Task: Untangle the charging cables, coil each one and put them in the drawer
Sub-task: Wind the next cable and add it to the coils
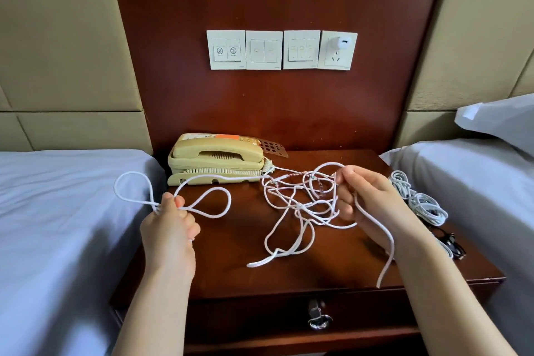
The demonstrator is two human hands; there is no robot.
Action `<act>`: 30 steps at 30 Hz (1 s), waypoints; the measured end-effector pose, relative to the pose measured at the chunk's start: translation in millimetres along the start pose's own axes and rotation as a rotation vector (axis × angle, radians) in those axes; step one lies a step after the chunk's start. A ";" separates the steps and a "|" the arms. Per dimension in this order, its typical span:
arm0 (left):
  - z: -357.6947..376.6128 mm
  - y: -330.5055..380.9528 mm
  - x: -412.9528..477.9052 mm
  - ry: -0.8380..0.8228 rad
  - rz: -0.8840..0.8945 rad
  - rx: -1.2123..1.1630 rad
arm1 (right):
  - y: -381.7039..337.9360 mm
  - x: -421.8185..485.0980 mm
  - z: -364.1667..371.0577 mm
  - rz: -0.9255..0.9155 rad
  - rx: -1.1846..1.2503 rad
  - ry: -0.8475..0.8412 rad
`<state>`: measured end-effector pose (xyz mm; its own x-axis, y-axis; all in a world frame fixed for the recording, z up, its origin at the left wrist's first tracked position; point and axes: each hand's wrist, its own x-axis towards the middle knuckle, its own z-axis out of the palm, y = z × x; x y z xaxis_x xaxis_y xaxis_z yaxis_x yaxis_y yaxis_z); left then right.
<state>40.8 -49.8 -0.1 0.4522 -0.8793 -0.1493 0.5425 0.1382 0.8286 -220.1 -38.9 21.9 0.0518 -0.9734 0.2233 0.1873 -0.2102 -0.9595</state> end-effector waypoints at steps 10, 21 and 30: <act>24.8 -20.7 -50.1 -0.567 -0.307 0.256 | 35.1 -10.5 10.0 0.247 -0.635 -0.123; 26.8 -34.0 -42.3 -0.388 -0.107 0.538 | 70.7 17.0 40.2 -0.111 -0.928 -0.212; 16.7 -21.0 -31.8 -0.525 -0.207 0.596 | 39.3 -4.0 27.1 0.098 -0.654 -0.229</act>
<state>3.2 -32.3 -3.7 -0.0863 -0.9796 -0.1813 0.0450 -0.1856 0.9816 -186.3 -40.8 -12.0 0.2573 -0.9620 0.0919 -0.4543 -0.2044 -0.8671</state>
